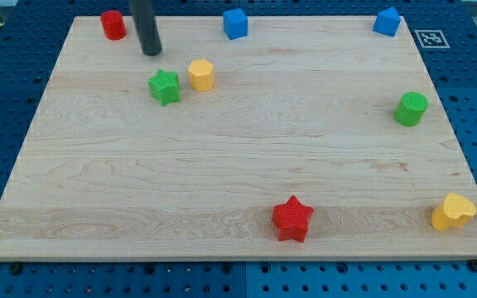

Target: Push the blue cube a bit down and right

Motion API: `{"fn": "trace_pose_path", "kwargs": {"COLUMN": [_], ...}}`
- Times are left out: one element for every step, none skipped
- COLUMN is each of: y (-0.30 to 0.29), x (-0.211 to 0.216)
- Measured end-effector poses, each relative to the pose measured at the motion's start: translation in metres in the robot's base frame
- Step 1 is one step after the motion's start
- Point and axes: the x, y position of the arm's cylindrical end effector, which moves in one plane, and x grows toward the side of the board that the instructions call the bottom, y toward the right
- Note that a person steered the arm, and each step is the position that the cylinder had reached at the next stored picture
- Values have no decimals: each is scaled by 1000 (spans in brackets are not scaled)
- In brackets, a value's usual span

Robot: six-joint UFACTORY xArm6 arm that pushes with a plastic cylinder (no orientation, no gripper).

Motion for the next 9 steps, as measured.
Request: {"fn": "trace_pose_path", "kwargs": {"y": [0,1,5,12,25,46,89,180,187], "x": [0,0,-1,-25,-62,-91,-89,-89,-89]}}
